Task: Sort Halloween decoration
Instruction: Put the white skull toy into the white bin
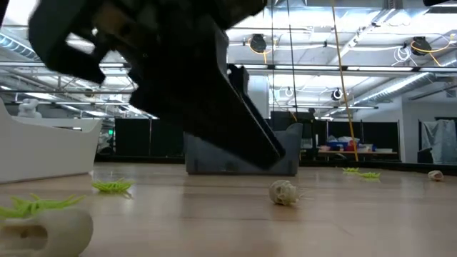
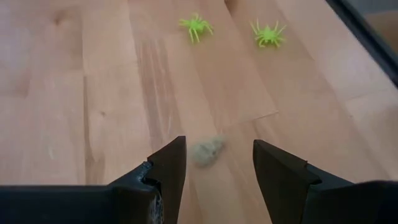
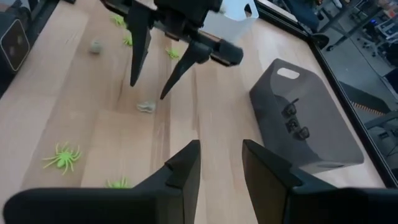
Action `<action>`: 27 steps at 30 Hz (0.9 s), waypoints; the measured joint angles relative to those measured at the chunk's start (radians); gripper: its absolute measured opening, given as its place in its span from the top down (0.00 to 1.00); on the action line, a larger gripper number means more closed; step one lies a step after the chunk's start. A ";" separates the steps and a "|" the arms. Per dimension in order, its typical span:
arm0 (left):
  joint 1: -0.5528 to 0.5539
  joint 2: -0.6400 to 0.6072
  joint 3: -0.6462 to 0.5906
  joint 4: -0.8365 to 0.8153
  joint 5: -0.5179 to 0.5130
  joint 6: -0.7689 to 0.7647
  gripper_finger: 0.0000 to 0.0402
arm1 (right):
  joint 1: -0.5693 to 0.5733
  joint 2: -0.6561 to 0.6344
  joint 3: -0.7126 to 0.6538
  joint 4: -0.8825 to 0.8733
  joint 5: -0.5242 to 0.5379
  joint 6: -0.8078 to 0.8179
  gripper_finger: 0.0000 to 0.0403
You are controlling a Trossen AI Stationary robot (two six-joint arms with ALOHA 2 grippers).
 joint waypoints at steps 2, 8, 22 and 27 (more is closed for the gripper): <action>0.010 0.014 0.000 0.001 0.009 0.002 0.54 | 0.000 0.000 0.000 0.000 0.000 0.000 0.74; 0.022 0.047 0.000 0.062 0.013 0.029 0.54 | 0.000 0.000 0.000 0.000 0.000 -0.004 0.74; 0.029 0.064 0.000 0.090 0.074 0.044 0.54 | 0.000 0.000 0.000 0.000 -0.001 -0.004 0.74; 0.029 0.064 0.000 0.095 0.077 0.047 0.54 | 0.000 0.000 0.000 0.000 -0.002 -0.004 0.74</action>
